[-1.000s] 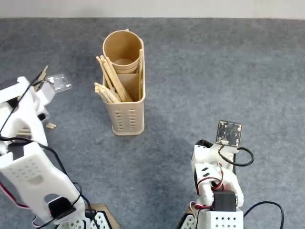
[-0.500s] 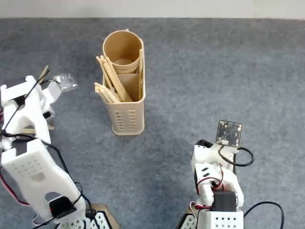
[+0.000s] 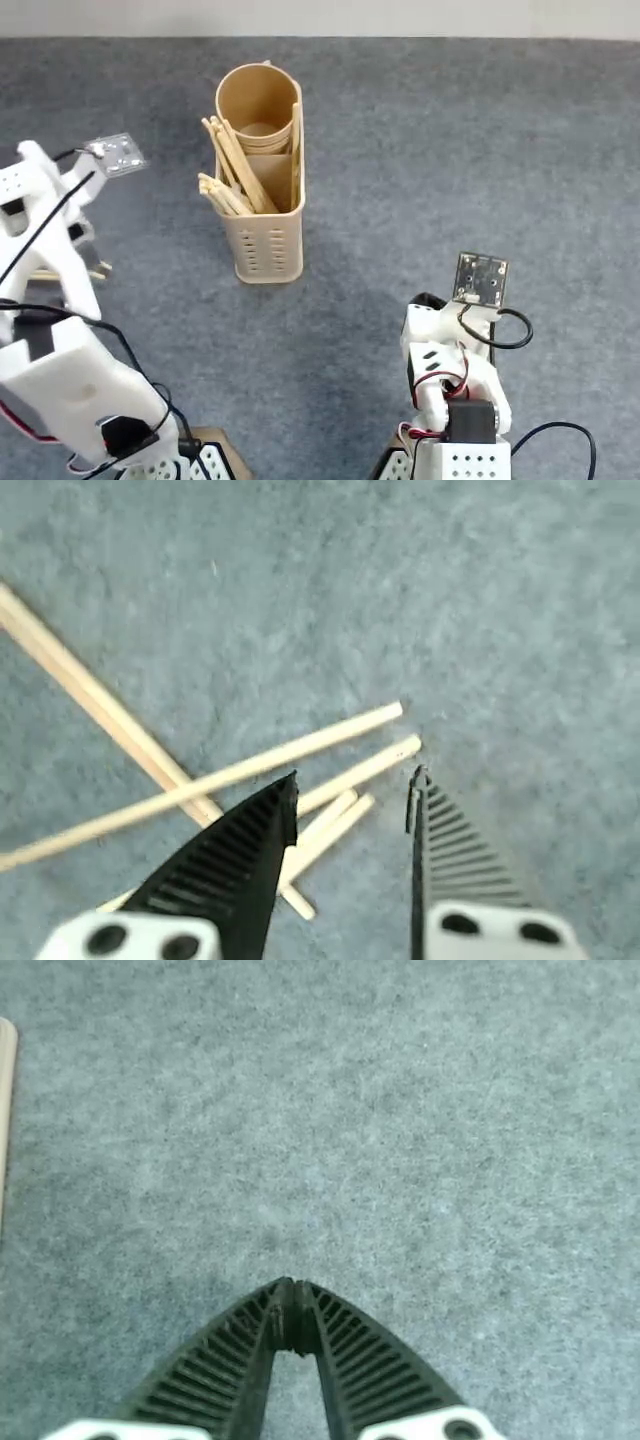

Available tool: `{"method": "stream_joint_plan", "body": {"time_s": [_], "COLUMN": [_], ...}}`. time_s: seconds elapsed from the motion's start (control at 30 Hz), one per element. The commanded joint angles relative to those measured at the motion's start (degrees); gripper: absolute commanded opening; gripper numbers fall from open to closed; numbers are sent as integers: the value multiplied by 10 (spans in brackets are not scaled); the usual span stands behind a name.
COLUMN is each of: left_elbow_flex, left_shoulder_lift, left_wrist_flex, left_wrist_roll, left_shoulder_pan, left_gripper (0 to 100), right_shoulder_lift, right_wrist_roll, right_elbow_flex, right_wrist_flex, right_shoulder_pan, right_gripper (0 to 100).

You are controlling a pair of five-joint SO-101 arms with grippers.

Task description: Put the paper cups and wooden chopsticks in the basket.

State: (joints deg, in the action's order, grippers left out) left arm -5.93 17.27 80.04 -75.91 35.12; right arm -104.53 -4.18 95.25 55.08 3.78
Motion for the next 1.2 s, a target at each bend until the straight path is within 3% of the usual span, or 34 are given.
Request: {"method": "stream_joint_plan", "body": {"time_s": [0.0, 0.37, 0.6, 0.8, 1.0, 1.17], "left_elbow_flex": [-15, -20, -21, -19, -19, -49], "left_shoulder_lift": [-13, 125, 179, 195, 194, 192], "left_wrist_flex": [8, -107, -218, -221, -219, -180], "left_wrist_roll": [-171, -184, -134, -129, -127, -66], "left_shoulder_pan": [18, 17, 17, 7, -7, -25], "left_gripper": [203, 200, 200, 184, 35, 31], "right_shoulder_lift": [0, 0, 0, 0, 0, 0], "right_wrist_roll": [5, 5, 5, 5, 5, 5], "right_elbow_flex": [92, 92, 92, 92, 92, 92], "right_wrist_flex": [-1, -1, -1, -1, -1, -1], "right_shoulder_pan": [-6, -6, -6, -6, -6, -6], "right_gripper": [5, 5, 5, 5, 5, 5]}}
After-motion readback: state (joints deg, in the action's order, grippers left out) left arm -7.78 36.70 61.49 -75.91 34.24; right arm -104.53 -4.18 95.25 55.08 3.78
